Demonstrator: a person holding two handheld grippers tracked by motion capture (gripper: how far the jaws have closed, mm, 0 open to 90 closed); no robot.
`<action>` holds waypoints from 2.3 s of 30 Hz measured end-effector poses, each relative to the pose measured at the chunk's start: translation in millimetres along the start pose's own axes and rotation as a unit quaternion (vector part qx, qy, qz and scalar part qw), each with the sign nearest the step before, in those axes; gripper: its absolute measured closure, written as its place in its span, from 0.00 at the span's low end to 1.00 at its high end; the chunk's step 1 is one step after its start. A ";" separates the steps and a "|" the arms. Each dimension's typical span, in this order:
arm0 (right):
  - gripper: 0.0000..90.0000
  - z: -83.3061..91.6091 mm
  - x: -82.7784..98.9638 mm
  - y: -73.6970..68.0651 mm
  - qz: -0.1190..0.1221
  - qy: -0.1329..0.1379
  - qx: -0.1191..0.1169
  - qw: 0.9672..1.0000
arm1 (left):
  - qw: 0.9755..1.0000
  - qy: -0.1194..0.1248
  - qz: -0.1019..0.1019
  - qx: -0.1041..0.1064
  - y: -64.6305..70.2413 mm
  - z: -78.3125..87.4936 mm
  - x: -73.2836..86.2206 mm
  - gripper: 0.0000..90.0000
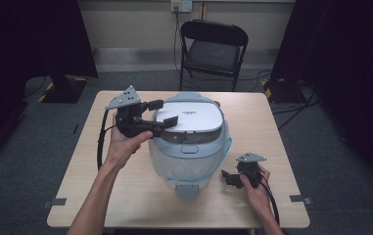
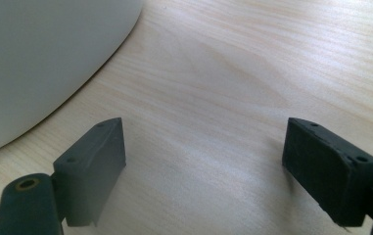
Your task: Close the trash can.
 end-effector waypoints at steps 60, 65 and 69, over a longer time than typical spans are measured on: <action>0.16 -0.1 0.0 -0.2 -0.001 0.000 0.001 1.000 | 0.999 -0.027 -0.030 0.007 17.0 -11.4 23.9 0.21; 0.16 -0.1 0.0 -0.2 -0.001 0.000 0.001 1.000 | 0.999 0.023 0.036 -0.012 -4.6 10.3 10.3 0.23; 0.16 -0.1 0.0 -0.2 -0.001 0.000 0.001 1.000 | 0.998 0.016 0.014 -0.057 -23.7 29.5 9.8 0.22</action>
Point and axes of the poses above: each handheld gripper's, and its own axes: z roughly backward along the jaws, x roughly out of its underside, y roughly to its right, the point moved 9 cm from there along -z, roughly forward along the jaws, and after that the axes turned 11 degrees about y, right-handed, at the moved point
